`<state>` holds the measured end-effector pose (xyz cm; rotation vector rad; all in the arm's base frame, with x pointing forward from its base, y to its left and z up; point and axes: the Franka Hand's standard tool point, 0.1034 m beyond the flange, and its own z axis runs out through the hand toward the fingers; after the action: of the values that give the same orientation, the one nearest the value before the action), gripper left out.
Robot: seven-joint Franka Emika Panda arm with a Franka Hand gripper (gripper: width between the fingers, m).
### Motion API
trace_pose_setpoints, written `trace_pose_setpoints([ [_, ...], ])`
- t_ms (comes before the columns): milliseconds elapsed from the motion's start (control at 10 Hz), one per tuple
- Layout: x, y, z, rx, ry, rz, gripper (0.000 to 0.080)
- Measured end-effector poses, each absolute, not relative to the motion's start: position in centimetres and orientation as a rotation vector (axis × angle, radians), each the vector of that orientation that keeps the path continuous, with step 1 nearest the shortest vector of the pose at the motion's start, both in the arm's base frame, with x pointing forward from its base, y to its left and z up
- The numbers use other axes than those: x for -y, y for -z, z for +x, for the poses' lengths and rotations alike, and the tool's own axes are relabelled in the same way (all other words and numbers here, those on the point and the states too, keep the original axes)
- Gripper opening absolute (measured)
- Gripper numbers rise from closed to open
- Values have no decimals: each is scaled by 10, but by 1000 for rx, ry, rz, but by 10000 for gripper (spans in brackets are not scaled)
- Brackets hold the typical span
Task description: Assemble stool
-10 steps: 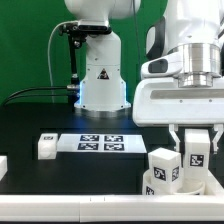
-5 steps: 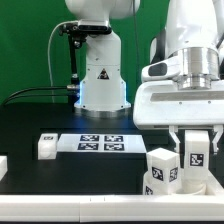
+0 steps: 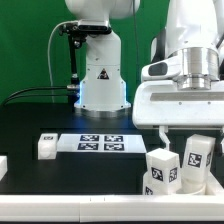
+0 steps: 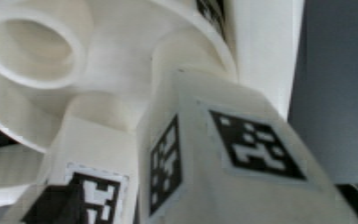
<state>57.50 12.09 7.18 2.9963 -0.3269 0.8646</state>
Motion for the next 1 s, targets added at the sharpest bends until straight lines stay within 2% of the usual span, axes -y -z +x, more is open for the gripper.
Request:
trace_pose_setpoints([
  [100, -118, -79, 579, 357, -838, 3012, 643],
  [400, -128, -85, 589, 542, -464, 3123, 649],
  [600, -124, -83, 594, 611, -288, 3137, 649],
  [1000, -122, -84, 597, 688, -275, 3133, 649],
])
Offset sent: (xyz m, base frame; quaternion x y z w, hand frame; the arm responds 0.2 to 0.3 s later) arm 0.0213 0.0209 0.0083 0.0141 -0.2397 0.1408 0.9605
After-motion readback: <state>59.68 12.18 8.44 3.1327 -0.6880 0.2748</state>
